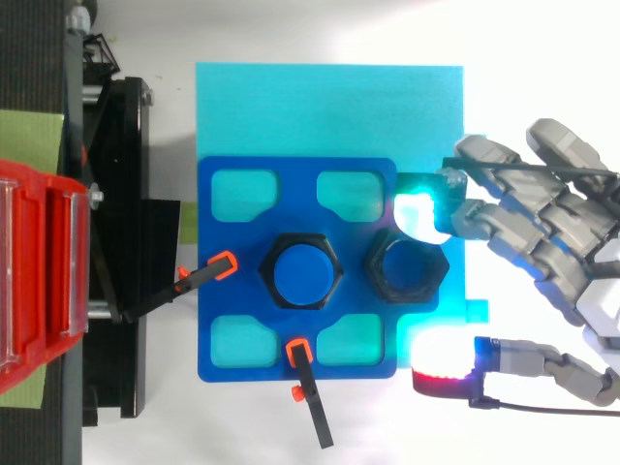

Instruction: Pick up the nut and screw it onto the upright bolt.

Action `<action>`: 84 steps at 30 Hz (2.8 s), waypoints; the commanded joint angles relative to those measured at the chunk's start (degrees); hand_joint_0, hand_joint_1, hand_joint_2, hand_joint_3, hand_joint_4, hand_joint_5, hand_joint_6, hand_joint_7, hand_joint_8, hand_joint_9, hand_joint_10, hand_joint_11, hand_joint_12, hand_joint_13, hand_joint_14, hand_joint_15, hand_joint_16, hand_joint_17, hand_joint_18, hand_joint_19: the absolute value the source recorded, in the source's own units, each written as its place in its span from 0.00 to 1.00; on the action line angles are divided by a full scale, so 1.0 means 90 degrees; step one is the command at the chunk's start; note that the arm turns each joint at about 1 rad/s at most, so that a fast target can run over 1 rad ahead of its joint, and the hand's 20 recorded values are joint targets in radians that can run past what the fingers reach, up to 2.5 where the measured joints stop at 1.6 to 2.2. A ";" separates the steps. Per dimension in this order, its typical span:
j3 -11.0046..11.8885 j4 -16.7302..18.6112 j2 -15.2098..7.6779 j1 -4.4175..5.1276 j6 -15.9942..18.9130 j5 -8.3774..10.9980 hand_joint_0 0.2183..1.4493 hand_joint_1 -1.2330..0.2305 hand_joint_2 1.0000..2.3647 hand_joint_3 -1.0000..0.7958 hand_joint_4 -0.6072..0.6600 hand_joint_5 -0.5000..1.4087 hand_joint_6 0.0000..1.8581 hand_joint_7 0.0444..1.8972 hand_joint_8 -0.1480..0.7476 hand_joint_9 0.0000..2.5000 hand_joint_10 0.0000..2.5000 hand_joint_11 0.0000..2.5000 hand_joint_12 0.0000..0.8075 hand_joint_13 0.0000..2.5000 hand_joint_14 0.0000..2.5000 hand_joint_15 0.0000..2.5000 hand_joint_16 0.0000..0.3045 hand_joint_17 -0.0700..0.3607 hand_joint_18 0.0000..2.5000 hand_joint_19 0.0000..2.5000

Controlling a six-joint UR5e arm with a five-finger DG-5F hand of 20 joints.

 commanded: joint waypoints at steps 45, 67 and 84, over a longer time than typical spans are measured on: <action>0.0064 0.0380 -0.0430 0.0007 0.0381 0.0349 0.13 0.45 0.00 0.28 0.65 0.14 0.27 0.39 0.48 0.16 0.00 0.00 0.38 0.22 0.00 0.00 0.12 0.36 0.14 0.00; 0.0064 0.0370 -0.0430 0.0007 0.0381 0.0310 0.16 0.39 0.00 0.28 0.64 0.14 0.27 0.41 0.46 0.16 0.00 0.00 0.36 0.22 0.00 0.00 0.11 0.34 0.15 0.00; 0.0064 0.0282 -0.0430 -0.0062 0.0381 0.0242 0.21 0.36 0.00 0.28 0.67 0.15 0.27 0.49 0.43 0.17 0.00 0.00 0.32 0.23 0.00 0.00 0.09 0.31 0.16 0.00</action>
